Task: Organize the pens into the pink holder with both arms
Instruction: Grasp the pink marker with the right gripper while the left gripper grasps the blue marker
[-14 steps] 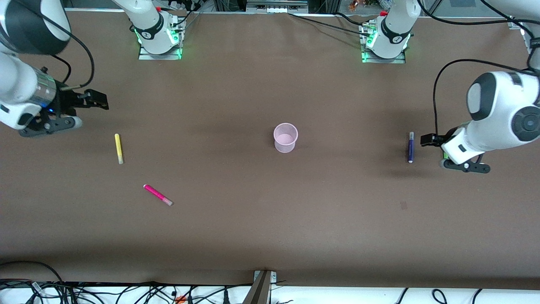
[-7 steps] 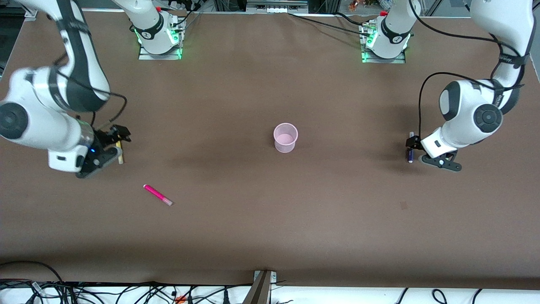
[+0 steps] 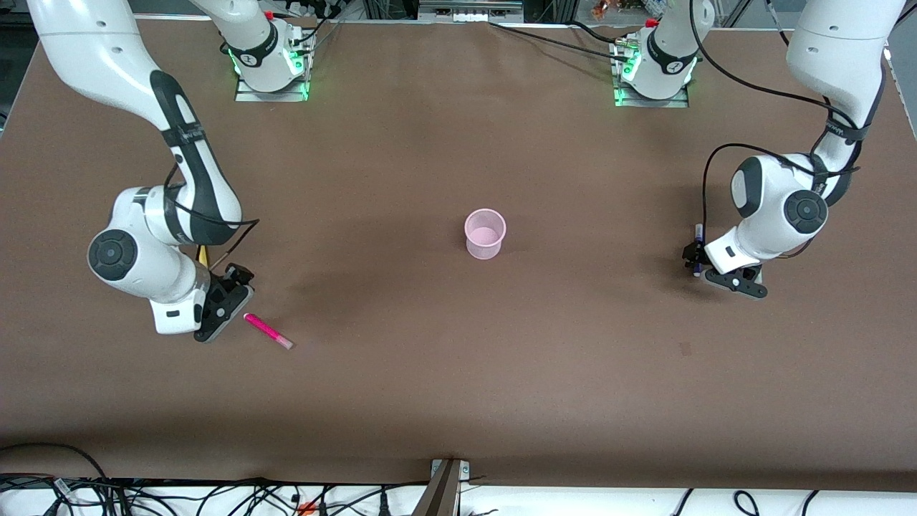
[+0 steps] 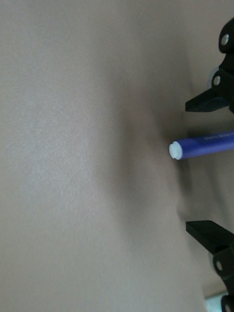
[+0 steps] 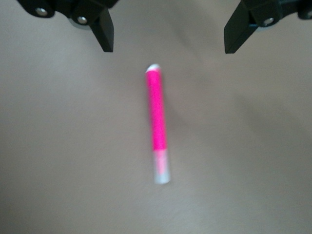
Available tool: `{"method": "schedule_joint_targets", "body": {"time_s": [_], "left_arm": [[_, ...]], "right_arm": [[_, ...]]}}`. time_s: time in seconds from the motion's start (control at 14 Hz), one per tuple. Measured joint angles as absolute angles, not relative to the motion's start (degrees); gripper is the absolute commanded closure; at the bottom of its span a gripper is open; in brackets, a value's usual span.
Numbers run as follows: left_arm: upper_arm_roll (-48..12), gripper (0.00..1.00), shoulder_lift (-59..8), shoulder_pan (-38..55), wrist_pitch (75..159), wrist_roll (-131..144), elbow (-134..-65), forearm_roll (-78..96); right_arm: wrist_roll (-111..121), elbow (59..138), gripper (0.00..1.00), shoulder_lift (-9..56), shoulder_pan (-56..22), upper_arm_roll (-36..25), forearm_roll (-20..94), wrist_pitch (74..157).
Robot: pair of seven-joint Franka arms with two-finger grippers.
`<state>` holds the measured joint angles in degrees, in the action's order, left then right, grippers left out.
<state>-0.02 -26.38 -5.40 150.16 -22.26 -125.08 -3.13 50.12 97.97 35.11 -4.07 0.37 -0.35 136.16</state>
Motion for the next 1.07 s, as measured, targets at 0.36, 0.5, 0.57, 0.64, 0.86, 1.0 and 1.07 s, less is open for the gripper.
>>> {"method": "schedule_joint_targets", "body": {"time_s": [0.36, 0.5, 0.57, 0.64, 0.86, 1.0, 1.07], "left_arm": [[-0.1, 1.0, -26.6, -5.6, 150.4, -22.3, -125.0, -3.1], [-0.2, 1.0, -26.5, -5.5, 150.3, -22.3, -125.0, -3.1], [-0.3, 1.0, -26.5, -5.5, 150.2, -22.3, -125.0, -3.1], [-0.4, 1.0, -26.5, -5.5, 150.2, -22.4, -125.0, -3.1], [-2.2, 1.0, -26.0, -5.5, 144.5, -22.4, -123.4, -3.1], [-4.0, 1.0, -25.1, -5.4, 134.2, -22.0, -118.8, -3.0], [-4.5, 1.0, -24.6, -5.4, 129.3, -21.9, -116.0, -2.6]], "right_arm": [[52.6, 97.7, 0.38, 40.9, -4.0, 0.2, -0.4, 143.8], [52.7, 97.7, 0.81, 41.3, -4.1, 0.2, -0.4, 144.2], [52.7, 97.7, 1.0, 41.3, -4.1, 0.2, -0.4, 144.2], [52.7, 97.7, 1.0, 41.3, -4.1, 0.2, -0.3, 144.2], [50.2, 97.6, 1.0, 41.3, -4.2, 0.3, -0.3, 143.8], [43.8, 96.9, 1.0, 40.9, -4.3, 1.0, 0.6, 139.0], [39.7, 96.1, 1.0, 40.4, -4.3, 1.7, 2.4, 134.8]]}}
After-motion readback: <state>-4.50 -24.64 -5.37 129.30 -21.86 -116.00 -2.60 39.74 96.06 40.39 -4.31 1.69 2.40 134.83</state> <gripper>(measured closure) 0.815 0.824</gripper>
